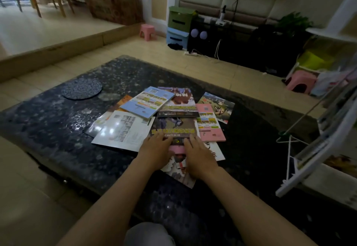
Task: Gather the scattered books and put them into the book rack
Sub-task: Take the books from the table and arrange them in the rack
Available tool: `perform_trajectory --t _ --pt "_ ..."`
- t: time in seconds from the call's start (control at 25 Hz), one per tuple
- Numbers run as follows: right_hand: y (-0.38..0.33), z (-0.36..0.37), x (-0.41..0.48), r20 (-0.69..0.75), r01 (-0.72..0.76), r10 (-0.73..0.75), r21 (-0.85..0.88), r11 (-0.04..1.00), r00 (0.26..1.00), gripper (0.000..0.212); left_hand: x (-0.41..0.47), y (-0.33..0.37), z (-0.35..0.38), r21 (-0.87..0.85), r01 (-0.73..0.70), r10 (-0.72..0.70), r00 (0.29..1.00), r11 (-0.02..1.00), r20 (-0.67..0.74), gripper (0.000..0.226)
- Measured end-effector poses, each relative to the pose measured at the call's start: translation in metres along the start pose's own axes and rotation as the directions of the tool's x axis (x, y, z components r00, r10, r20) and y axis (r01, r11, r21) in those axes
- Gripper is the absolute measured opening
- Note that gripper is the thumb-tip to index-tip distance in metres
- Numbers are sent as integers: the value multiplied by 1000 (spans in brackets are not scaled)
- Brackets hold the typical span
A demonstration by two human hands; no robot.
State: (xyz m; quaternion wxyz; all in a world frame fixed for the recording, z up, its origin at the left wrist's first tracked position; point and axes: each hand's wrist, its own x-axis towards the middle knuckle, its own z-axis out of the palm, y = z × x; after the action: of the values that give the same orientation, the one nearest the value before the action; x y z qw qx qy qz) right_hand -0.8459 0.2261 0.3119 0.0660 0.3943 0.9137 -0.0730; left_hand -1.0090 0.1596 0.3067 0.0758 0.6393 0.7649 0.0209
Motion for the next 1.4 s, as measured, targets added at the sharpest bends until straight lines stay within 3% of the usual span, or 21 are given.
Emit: perform_trajectory --t 0.28,0.4,0.64,0.76,0.88,0.96,1.04,1.12,1.2,1.24,1.28,1.4 --pt "5 6 -3 -152 23 -33 -66 998 988 52 -3 7 -3 32 -4 5 999 999 -40 39" --pt "4 0 -9 -196 29 -47 -91 995 979 39 -7 13 -7 140 -17 22 999 990 -36 30" --pt "3 -7 -19 -220 43 -66 -110 993 973 31 -18 25 -22 278 -93 96 995 956 4 33" --pt "6 -11 -24 -176 16 -21 -31 999 984 28 -22 29 -32 334 -176 159 984 926 80 32" --pt "9 -19 -25 -166 -83 115 183 979 979 24 -23 39 -48 379 -286 239 956 880 168 28" --pt "10 -28 -28 -224 -219 319 379 899 921 32 -24 55 -58 382 -322 275 946 866 175 27" --pt "10 -38 -33 -221 -353 591 625 696 776 40 -27 76 -62 353 -319 286 948 880 142 26" --pt "16 -51 -35 38 -413 748 852 322 662 45 -27 94 -65 293 -289 274 957 911 93 27" --pt "23 -62 -40 257 -322 655 947 -22 711 34 -25 113 -70 199 -279 272 960 939 66 30" --pt "25 -69 -45 285 -300 622 950 -85 729 28 -25 124 -73 153 -285 279 958 946 58 30" --pt "30 -77 -50 266 -287 621 955 -69 737 25 -26 135 -77 112 -293 291 956 949 37 27" --pt "56 -106 -66 97 -273 693 950 148 714 17 -31 165 -99 -2 -309 307 946 951 -107 25"
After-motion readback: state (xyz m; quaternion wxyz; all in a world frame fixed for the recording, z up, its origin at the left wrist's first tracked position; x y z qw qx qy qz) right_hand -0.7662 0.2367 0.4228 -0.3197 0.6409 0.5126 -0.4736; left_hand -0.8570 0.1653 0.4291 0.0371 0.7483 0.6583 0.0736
